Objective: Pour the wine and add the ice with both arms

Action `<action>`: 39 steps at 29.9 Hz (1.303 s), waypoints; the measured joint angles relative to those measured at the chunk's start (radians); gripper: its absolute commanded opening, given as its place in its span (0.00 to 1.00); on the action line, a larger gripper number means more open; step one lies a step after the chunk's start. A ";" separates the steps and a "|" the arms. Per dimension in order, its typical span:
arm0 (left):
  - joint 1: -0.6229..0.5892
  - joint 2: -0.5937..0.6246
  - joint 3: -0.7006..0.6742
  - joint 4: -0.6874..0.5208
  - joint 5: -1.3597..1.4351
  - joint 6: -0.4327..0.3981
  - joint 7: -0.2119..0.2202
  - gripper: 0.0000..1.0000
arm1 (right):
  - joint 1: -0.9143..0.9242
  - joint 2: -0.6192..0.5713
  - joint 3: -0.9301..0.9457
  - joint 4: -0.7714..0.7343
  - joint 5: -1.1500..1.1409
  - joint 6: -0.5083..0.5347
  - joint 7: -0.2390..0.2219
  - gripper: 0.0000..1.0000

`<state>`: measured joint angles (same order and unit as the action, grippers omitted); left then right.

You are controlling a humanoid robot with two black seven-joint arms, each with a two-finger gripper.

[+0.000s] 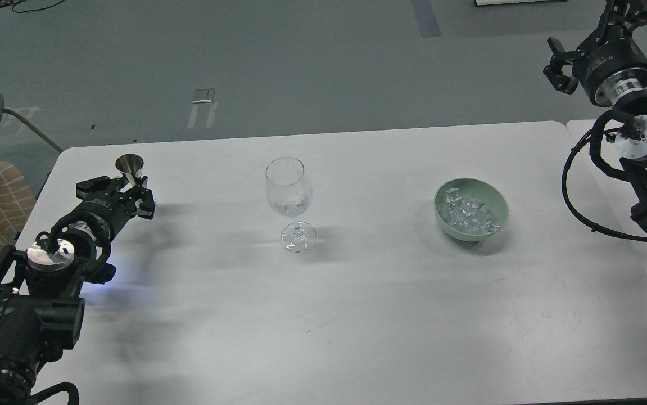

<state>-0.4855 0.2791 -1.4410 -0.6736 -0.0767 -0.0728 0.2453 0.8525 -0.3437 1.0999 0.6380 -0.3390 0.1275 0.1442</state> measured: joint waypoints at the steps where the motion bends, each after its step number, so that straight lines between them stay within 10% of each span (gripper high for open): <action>1: 0.000 0.000 0.000 0.000 0.000 0.000 0.000 0.44 | 0.000 0.000 0.000 0.000 0.000 0.000 0.000 1.00; 14: -0.003 0.004 0.000 0.001 0.000 0.001 0.002 0.48 | 0.004 0.001 0.000 0.000 0.000 0.000 0.000 1.00; 39: -0.021 0.017 -0.016 -0.030 0.000 0.001 0.005 0.89 | 0.007 0.004 0.001 -0.001 0.000 0.000 0.000 1.00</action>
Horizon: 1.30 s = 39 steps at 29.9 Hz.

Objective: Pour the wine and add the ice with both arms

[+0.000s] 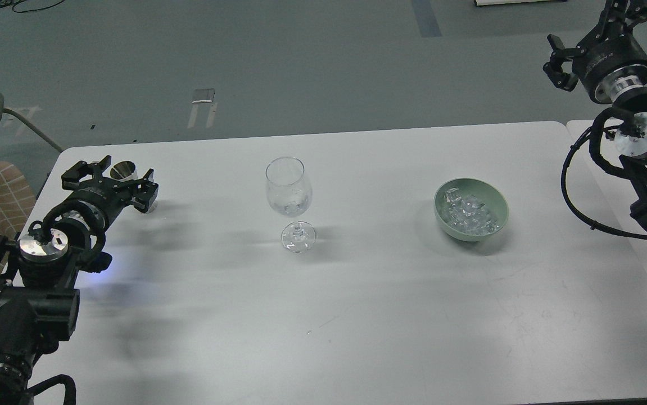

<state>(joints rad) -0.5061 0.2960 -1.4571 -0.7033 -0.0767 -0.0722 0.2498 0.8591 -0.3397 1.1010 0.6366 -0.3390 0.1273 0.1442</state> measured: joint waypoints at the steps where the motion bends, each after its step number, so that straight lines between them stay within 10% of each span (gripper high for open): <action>1: -0.001 0.003 0.000 -0.002 0.000 0.000 0.000 0.90 | 0.000 0.000 0.000 0.000 0.000 0.000 0.000 1.00; 24: 0.028 0.115 0.006 -0.376 0.007 0.002 -0.032 0.98 | 0.002 -0.020 0.042 0.049 0.004 0.001 0.001 1.00; 39: -0.300 0.132 0.233 -0.162 0.170 -0.040 -0.055 0.98 | -0.021 -0.094 -0.036 0.082 -0.122 0.004 0.003 1.00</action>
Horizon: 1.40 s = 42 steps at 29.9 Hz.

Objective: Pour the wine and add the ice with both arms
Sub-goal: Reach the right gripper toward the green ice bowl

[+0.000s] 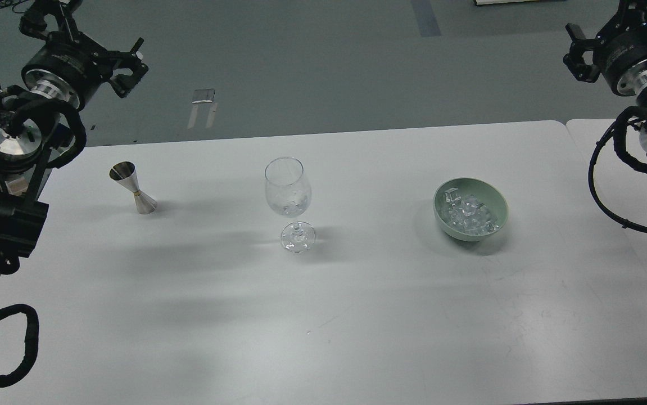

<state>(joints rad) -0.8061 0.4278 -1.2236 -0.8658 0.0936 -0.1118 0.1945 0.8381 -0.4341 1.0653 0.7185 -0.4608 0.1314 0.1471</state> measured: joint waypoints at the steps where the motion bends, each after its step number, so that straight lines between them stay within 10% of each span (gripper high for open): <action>1: -0.005 -0.004 0.016 0.013 0.022 -0.023 -0.010 0.98 | 0.003 -0.009 -0.017 0.002 -0.031 -0.001 0.000 1.00; 8: 0.013 -0.007 0.053 0.041 0.201 -0.095 -0.126 0.98 | 0.054 -0.136 -0.213 0.063 -0.240 0.004 0.015 1.00; 29: 0.033 0.006 0.042 0.110 0.200 -0.110 -0.267 0.98 | 0.302 -0.213 -0.958 0.157 -0.810 0.010 0.076 1.00; 42: 0.057 0.029 0.053 0.097 0.199 -0.158 -0.267 0.98 | 0.233 -0.315 -1.042 0.329 -0.999 -0.082 0.075 0.81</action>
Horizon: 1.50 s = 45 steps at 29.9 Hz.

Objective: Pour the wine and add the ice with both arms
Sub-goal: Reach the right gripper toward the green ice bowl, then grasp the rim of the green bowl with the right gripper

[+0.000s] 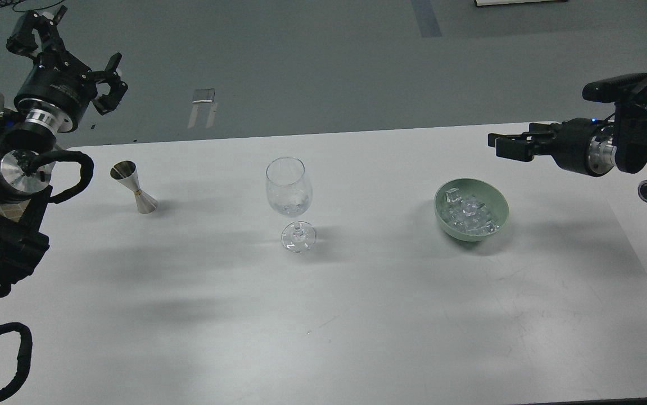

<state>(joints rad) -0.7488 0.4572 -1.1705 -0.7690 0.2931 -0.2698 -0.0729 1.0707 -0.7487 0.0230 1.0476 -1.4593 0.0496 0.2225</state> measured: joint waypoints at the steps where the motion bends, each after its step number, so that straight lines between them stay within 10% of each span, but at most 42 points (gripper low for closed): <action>1: 0.002 0.000 0.000 0.000 0.000 -0.002 0.000 0.98 | -0.008 -0.002 0.000 0.016 -0.007 -0.017 0.000 0.81; 15: 0.021 0.011 -0.003 -0.003 0.000 -0.134 -0.011 0.98 | -0.100 -0.014 0.001 0.093 -0.023 -0.123 -0.010 0.86; 45: 0.022 0.051 -0.010 -0.001 -0.008 -0.129 -0.010 0.98 | -0.191 0.113 0.000 0.008 -0.185 -0.131 -0.012 0.52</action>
<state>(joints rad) -0.7263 0.5082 -1.1801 -0.7699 0.2855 -0.3990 -0.0828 0.8800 -0.6352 0.0229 1.0557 -1.6444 -0.0812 0.2102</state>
